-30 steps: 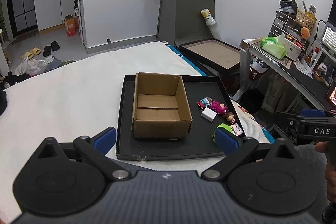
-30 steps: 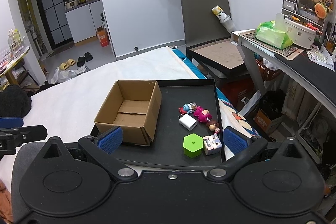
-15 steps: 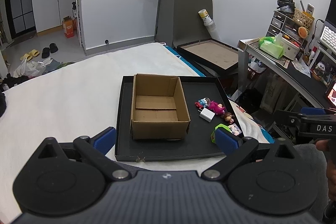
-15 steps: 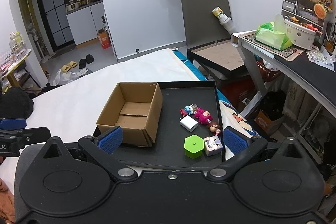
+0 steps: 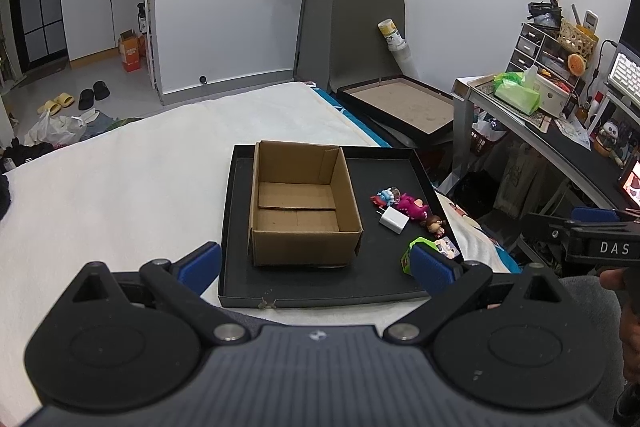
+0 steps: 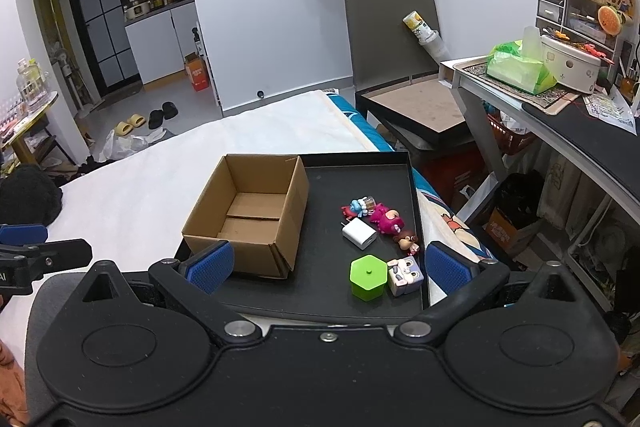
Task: Organize rigid objects
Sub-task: 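Move the left tool to the box wall while the right tool grasps the green hexagonal cup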
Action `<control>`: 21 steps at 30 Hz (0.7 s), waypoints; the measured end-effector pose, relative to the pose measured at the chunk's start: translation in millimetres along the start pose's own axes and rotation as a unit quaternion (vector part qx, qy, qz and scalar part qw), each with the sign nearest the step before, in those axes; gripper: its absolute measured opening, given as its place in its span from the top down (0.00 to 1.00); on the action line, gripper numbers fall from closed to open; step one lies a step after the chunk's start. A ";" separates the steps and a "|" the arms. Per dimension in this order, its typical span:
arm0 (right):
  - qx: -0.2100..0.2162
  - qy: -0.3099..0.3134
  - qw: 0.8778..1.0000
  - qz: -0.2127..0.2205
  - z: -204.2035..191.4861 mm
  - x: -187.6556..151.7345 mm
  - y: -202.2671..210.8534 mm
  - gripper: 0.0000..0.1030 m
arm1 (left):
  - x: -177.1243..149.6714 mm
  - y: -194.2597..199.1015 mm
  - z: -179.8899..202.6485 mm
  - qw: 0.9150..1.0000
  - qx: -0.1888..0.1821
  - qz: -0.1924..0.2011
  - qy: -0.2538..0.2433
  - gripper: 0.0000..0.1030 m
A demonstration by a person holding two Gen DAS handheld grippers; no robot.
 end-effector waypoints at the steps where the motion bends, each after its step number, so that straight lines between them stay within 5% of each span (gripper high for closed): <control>1: 0.000 0.000 1.000 0.000 0.0 0.0 0.0 0.00 | 0.6 0.2 -0.5 1.000 0.001 0.002 0.000 0.03; 21: -0.021 -0.023 0.999 -0.033 10.9 -6.8 -37.7 0.00 | 3.5 -43.5 -31.6 0.999 0.007 -0.006 0.035 0.03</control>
Point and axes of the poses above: each gripper's, at about its wrist camera, not at the fingertips, and y roughly against the way its jaws point, z to its right, x to its top, the point moved 3 cm from there along -y, roughly the way its jaws point, and after that the axes turned 5 degrees about z, right-handed, at the moved point
